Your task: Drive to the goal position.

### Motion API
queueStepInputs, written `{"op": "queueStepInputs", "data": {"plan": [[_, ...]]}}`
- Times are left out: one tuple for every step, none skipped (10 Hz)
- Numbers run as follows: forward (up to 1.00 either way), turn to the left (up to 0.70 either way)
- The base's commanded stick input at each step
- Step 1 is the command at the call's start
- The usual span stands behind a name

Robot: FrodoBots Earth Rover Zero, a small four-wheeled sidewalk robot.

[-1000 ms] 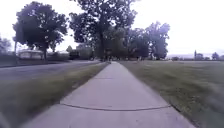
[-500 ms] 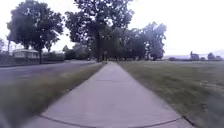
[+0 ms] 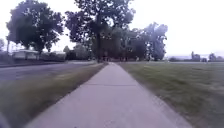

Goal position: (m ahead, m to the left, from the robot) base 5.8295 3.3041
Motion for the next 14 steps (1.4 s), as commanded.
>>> {"op": "queueStepInputs", "data": {"plan": [[0.70,0.00],[0.70,0.00],[0.70,0.00],[0.70,0.00],[0.70,0.00],[0.70,0.00],[0.70,0.00],[0.70,0.00],[0.70,0.00],[0.70,0.00],[0.70,0.00],[0.70,0.00],[0.70,0.00],[0.70,0.00]]}}
